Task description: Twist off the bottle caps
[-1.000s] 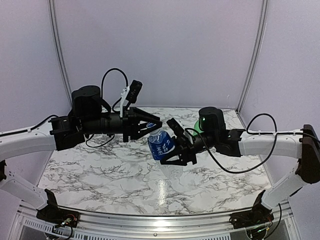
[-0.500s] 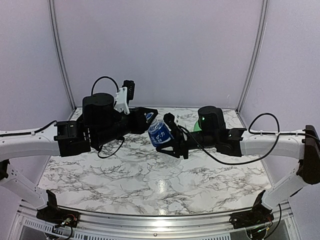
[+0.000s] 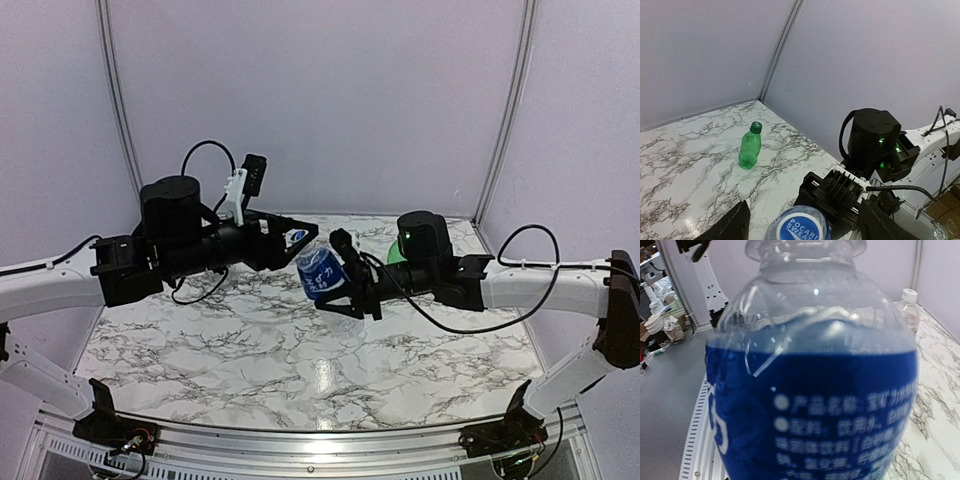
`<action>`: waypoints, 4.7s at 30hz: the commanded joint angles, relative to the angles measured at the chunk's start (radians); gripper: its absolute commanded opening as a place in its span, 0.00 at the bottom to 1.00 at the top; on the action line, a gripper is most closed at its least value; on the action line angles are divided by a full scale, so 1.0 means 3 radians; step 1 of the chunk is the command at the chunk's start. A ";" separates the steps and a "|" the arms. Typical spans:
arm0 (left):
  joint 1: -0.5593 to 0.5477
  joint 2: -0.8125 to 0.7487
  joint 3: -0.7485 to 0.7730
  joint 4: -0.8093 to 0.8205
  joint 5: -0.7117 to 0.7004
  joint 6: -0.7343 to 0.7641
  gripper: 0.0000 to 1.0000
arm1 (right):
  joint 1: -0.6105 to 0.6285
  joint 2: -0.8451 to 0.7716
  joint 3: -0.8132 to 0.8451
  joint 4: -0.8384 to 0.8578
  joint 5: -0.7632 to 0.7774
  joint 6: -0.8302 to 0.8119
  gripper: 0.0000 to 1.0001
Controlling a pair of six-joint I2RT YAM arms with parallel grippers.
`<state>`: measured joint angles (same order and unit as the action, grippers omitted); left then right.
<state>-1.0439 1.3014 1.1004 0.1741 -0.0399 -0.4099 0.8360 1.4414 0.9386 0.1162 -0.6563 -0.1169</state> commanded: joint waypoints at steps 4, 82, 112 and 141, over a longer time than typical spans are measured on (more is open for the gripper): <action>0.0252 -0.0435 -0.0142 0.0141 0.1526 0.0732 0.82 | -0.0018 0.0069 0.0132 0.0062 -0.1164 0.0012 0.34; 0.0373 -0.0429 -0.0083 0.0125 0.1279 0.0606 0.82 | -0.0078 0.0142 0.0230 -0.0069 -0.1257 0.0020 0.31; 0.0431 0.0082 0.0055 0.0314 0.2583 0.0815 0.51 | 0.0005 0.0238 0.0318 -0.0072 -0.1865 0.0062 0.35; -0.0087 -0.0074 -0.0143 0.0244 -0.0658 -0.0452 0.01 | -0.0067 -0.0022 0.0284 -0.0160 0.0520 0.0097 0.31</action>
<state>-1.0103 1.2930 1.0515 0.2508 0.1024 -0.4034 0.8242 1.4673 1.0035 0.0673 -0.7811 -0.0944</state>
